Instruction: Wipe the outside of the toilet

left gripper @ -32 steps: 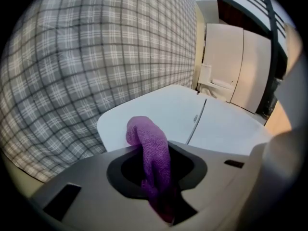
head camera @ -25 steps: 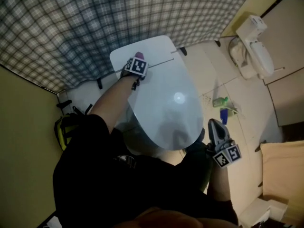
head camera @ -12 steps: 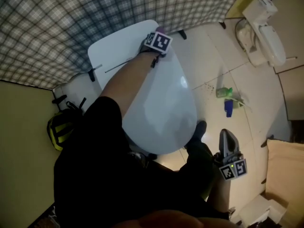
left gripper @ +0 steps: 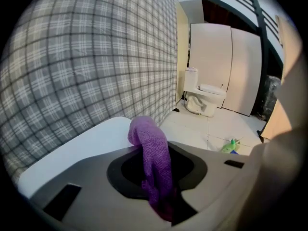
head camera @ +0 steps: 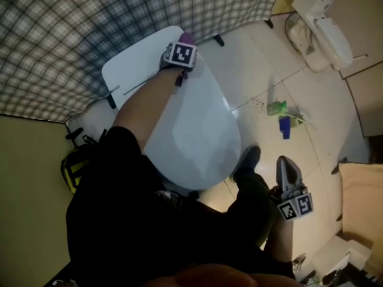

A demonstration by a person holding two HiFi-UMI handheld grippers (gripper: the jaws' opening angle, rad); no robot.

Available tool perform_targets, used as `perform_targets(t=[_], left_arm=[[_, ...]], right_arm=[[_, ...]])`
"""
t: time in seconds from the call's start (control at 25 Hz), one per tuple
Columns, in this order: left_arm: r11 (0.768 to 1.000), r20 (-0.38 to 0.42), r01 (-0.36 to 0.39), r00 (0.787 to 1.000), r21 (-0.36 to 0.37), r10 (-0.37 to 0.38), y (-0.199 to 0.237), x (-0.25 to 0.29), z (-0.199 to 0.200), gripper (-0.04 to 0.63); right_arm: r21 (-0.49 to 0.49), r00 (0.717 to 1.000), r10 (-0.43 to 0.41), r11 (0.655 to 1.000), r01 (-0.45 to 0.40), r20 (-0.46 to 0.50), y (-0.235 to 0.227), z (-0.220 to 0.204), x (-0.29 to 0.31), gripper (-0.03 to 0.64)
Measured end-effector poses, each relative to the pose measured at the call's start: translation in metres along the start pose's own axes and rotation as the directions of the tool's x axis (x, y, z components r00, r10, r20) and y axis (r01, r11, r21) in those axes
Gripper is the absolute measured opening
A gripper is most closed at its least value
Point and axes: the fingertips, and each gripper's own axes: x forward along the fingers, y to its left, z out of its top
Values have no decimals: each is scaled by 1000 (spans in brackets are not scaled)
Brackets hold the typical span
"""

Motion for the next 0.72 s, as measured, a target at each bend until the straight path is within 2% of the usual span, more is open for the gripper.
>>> perform_targets(t=[0.12,0.24,0.28,0.36,0.44,0.52,0.56,0.64,0.72], left_arm=[[999,-4,18,1000,-26,-18,24,-45,-36,89],[1000,-45,14,999,-20,-15,61,-98,-100,89],[999,-54,32,998,-34,-34,70,-114,-122,89],[987,-54,108,992,-117,-115,80,-143,-161,89],[975,-38,118,991,-187,-127,99,-169,-192,89],[965,-9,137,990,-224,-143,104,-189,-216,89],[968,-29,119,991,-223,-129,106,-197,-233,89],[983,-126,15,991,-184,-38,113,-211,-270,89],[987,-142,-4,990,-161,-19,98,-212,-283,89]], right_arm=[[-24,1000,23,999,-22,21,28,13,1,11],[-47,997,61,997,-59,41,74,22,7,10],[-59,996,79,995,-76,47,89,25,11,11],[-84,991,121,990,-115,64,117,35,22,11],[-108,984,161,982,-152,75,144,41,32,11],[-126,978,193,975,-183,76,172,42,38,10],[-132,975,207,972,-196,75,185,41,39,10],[-141,970,231,965,-219,75,207,42,37,11],[-152,965,249,960,-235,79,220,44,31,11]])
